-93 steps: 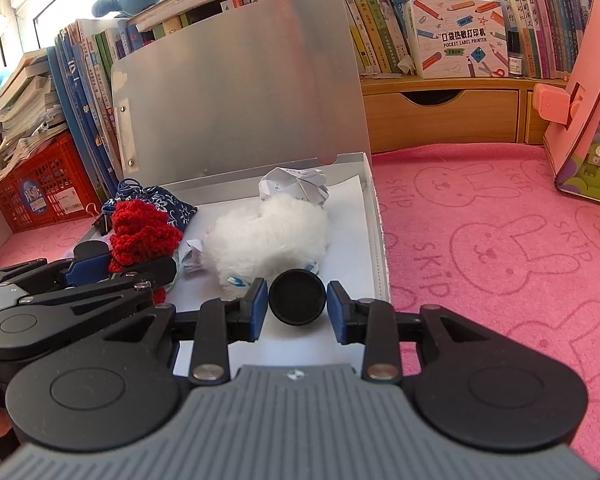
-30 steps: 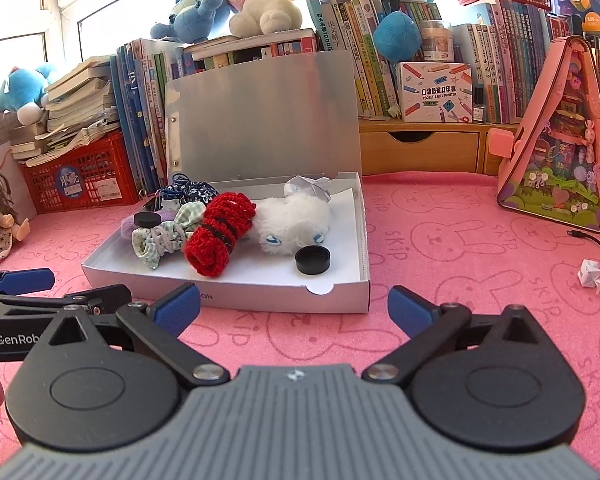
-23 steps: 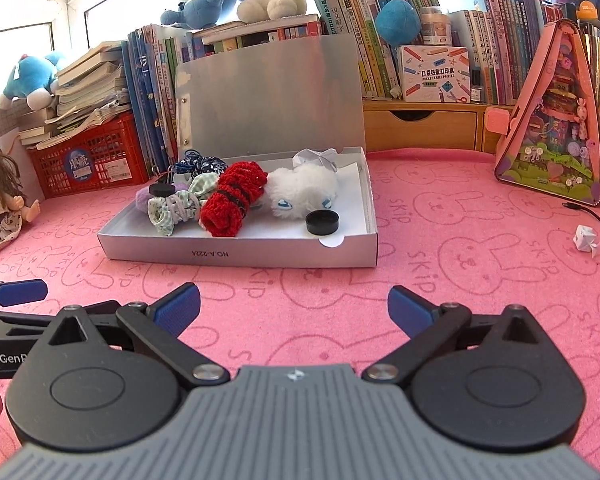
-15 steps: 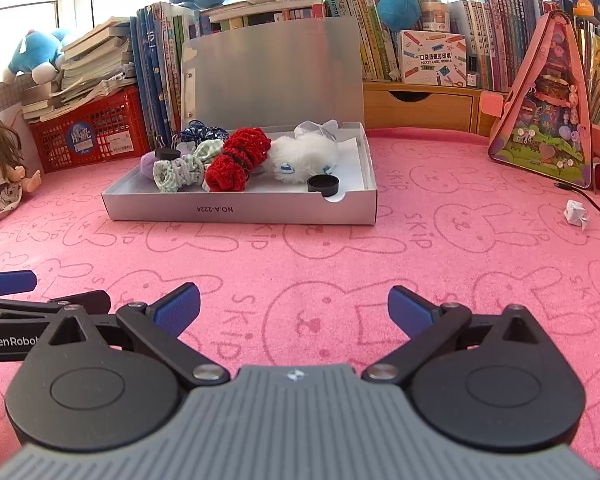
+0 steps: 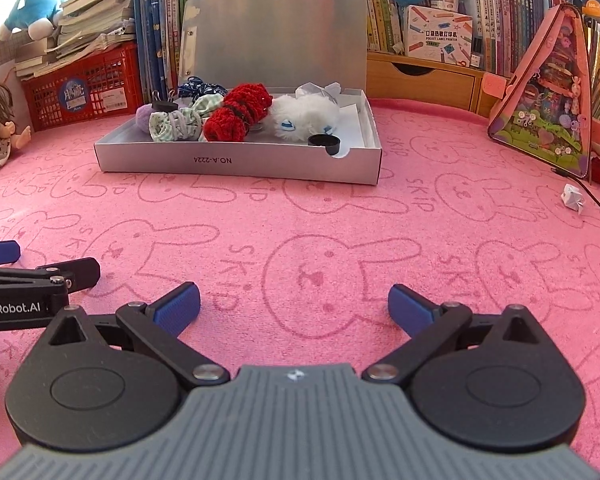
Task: Organize objects
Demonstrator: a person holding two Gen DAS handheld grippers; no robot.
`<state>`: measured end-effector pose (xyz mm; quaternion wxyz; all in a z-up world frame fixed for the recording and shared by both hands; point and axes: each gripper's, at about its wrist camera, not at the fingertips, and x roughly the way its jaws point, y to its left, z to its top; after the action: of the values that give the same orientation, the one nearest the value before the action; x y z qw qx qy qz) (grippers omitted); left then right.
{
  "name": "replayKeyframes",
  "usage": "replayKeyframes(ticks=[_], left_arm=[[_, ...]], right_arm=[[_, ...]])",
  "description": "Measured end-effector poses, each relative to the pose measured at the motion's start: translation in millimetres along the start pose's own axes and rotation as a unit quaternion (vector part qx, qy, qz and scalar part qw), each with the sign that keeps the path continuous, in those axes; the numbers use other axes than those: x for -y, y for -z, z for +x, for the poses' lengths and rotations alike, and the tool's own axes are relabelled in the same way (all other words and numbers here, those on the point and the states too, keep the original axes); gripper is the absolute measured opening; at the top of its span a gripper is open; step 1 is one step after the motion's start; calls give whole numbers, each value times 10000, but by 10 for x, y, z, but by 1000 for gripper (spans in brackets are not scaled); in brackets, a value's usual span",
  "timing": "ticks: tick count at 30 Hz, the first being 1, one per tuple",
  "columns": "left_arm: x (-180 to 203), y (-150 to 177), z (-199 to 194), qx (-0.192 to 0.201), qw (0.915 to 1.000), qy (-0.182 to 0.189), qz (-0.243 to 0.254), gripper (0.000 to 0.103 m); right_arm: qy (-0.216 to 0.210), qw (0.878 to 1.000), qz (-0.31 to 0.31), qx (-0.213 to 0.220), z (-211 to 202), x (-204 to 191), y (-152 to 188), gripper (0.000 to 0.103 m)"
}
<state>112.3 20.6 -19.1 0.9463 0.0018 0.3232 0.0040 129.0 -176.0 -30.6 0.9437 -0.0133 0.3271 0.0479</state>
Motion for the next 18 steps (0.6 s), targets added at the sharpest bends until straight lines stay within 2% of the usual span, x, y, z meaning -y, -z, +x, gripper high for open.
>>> replayKeyframes(ticks=[18], left_arm=[[-2,-2,13,-1,10000,-2,-15,103]], right_arm=[[11,10000,43,18,-13,4,20,103]])
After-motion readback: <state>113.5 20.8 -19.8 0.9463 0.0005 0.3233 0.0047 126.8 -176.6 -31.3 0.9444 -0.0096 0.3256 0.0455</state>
